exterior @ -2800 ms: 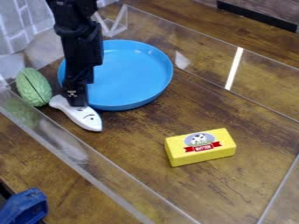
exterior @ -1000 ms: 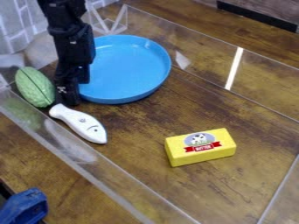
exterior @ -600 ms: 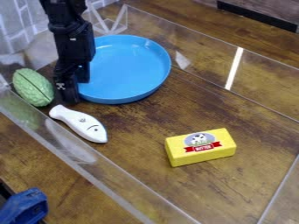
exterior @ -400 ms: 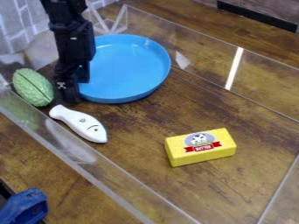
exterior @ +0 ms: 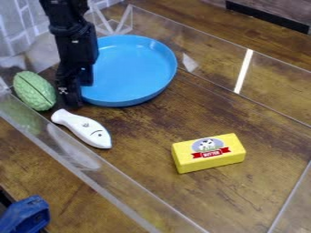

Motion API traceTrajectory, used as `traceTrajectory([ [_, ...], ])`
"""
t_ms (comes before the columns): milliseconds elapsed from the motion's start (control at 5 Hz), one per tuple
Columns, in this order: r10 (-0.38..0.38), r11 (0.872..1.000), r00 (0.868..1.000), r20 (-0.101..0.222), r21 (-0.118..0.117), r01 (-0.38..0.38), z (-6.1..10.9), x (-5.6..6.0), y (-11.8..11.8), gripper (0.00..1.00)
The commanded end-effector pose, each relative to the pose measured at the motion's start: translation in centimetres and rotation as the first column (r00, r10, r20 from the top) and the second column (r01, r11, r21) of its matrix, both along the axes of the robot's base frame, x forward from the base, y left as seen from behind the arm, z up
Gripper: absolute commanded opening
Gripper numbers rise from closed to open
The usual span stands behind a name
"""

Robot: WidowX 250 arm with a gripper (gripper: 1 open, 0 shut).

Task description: Put the white object in the blue tray

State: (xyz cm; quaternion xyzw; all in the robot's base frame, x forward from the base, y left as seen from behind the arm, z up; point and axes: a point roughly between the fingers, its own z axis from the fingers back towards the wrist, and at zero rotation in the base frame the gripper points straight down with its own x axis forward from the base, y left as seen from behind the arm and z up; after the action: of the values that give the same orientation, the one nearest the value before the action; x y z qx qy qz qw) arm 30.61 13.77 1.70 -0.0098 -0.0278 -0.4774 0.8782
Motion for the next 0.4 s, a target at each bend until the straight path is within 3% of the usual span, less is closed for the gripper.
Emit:
traceTrajectory([
  [0, -0.047, 0.999, 0.999, -0.016, -0.018, 0.047, -0.25, -1.15, -1.47, 1.00],
  [200, -0.081, 0.996, 0.997, -0.010, -0.023, 0.081, -0.09, -1.70, -2.44, 1.00],
])
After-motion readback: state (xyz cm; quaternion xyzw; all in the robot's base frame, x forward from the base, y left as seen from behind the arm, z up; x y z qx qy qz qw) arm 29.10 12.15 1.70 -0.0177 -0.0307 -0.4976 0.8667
